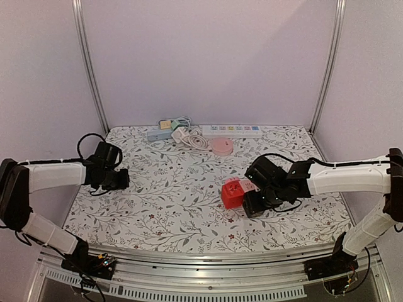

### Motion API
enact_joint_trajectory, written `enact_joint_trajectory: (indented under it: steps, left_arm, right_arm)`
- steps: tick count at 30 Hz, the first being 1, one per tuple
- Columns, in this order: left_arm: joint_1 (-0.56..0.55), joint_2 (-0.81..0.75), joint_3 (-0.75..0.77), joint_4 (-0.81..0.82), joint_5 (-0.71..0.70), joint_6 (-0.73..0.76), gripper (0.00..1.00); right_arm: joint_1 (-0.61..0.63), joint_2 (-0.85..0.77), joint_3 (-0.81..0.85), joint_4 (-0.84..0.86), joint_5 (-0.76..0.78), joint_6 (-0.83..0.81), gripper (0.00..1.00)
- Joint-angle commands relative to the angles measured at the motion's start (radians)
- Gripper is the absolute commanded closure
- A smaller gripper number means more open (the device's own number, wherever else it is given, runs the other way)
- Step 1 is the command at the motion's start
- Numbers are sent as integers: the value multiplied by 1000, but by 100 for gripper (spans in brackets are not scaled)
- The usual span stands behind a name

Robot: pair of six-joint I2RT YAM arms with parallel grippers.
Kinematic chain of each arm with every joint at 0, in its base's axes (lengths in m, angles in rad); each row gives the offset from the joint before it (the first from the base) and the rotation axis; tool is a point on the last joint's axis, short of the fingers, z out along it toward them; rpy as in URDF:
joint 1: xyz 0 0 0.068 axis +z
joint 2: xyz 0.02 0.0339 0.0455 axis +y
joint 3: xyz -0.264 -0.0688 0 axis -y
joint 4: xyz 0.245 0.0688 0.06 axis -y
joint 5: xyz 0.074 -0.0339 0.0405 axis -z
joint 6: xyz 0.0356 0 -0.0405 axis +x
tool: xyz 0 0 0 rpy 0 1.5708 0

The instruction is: Pull the plug off the socket

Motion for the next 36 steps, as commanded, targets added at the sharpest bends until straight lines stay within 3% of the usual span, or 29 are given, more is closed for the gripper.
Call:
enact_joint_trajectory:
  steps: [1,11,28,33,35,36]
  left_arm:
    - [54,-23,-41,42,28,-24,100]
    - [112,12,-81,79,86,-33,91]
    - [138,15,-128,120,129,-42,67]
    - [141,-21,-133,106,126,-45,54]
    - [140,-49,-141,105,120,-45,44]
    - [140,-64,-144,104,117,-45,34]
  right_arm:
    - [3,-50,-5,69,25,4,58]
    - [3,-52,-10,69,21,9,58]
    - [2,-52,-7,67,18,14,58]
    - [3,-44,-1,72,21,14,58]
    - [3,-38,12,61,20,9,58]
    - [3,-38,18,57,21,8,58]
